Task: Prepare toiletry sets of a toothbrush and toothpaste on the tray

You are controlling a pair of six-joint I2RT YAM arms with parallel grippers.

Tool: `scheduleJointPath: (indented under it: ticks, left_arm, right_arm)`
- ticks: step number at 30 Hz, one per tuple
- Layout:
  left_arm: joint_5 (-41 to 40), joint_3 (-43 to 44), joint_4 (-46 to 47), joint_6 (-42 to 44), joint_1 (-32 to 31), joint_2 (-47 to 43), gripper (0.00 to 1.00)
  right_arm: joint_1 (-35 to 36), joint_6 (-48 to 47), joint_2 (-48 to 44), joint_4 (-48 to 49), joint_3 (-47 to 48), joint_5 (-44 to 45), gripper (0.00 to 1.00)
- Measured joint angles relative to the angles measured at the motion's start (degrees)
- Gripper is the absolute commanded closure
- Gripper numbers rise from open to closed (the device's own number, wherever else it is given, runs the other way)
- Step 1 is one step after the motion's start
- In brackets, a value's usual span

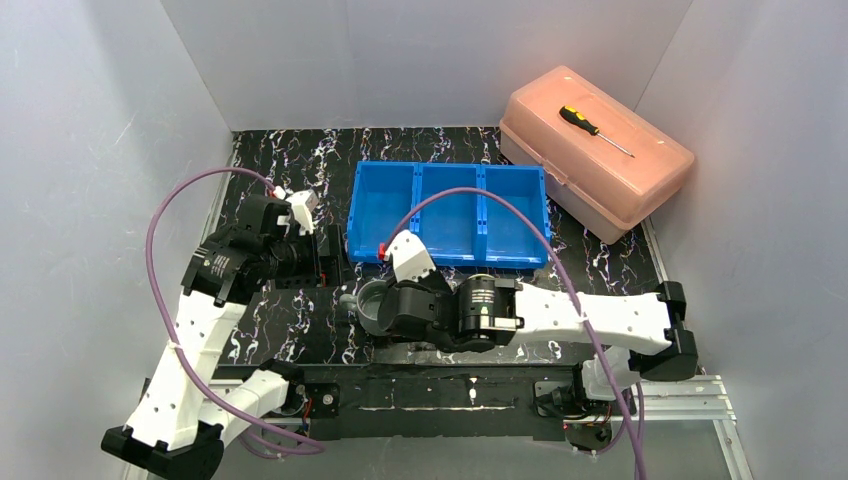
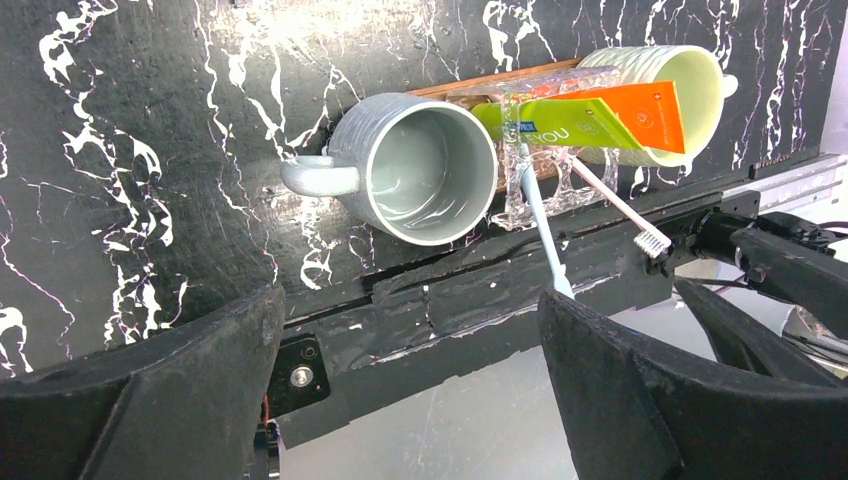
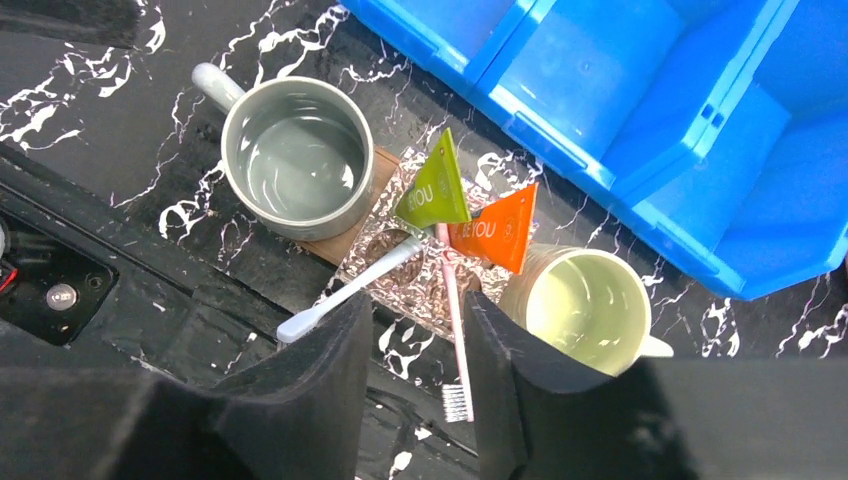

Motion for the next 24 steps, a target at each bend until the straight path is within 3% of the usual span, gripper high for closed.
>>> scheduleJointPath:
  ticks: [11, 24]
  left_arm:
    - [-1.22, 4.74, -1.01, 0.11, 0.00, 1.84, 0.02]
    - [-6.10, 11.13, -1.79, 0.72, 0.00, 3.76, 0.02]
  right_arm:
    - [-2.64, -9.18, -2.75, 3.76, 0.07, -0.11, 0.38]
    - [-22.18, -23.63, -6.12, 10.47, 0.68, -6.99, 0.19]
